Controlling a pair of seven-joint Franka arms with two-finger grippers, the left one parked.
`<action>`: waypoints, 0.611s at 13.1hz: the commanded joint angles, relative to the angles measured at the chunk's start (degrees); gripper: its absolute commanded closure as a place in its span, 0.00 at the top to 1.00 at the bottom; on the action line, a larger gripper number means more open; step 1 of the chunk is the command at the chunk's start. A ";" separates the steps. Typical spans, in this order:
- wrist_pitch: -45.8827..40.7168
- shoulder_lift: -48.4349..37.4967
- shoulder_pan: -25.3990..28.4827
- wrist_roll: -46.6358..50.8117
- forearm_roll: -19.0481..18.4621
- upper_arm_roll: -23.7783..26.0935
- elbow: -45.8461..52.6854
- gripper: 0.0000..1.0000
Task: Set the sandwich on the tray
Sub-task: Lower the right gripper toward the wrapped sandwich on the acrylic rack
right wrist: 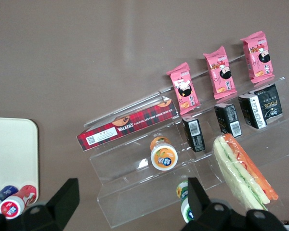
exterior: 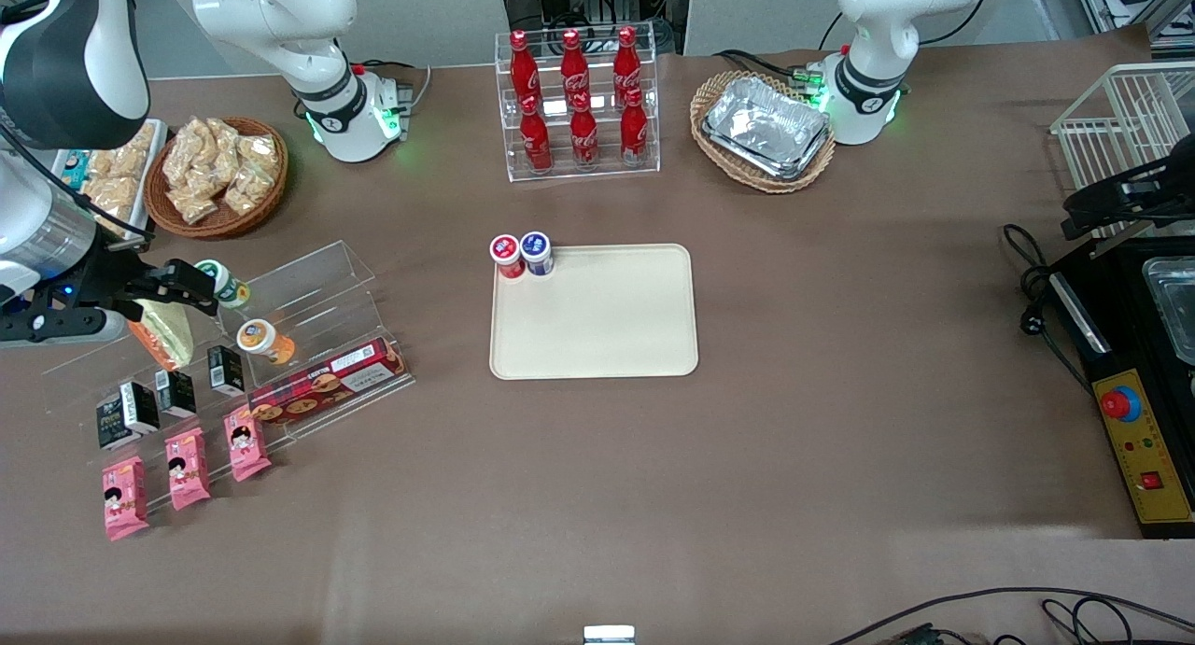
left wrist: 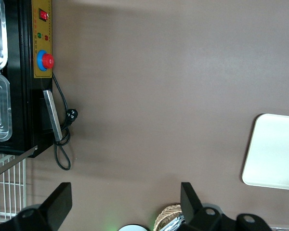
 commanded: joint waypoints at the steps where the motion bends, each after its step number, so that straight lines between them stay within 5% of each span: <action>1: -0.18 0.54 0.01 0.10 1.34 -0.12 1.09 1.00; 8: -1.84 0.54 0.10 -0.43 1.34 -0.30 0.83 1.00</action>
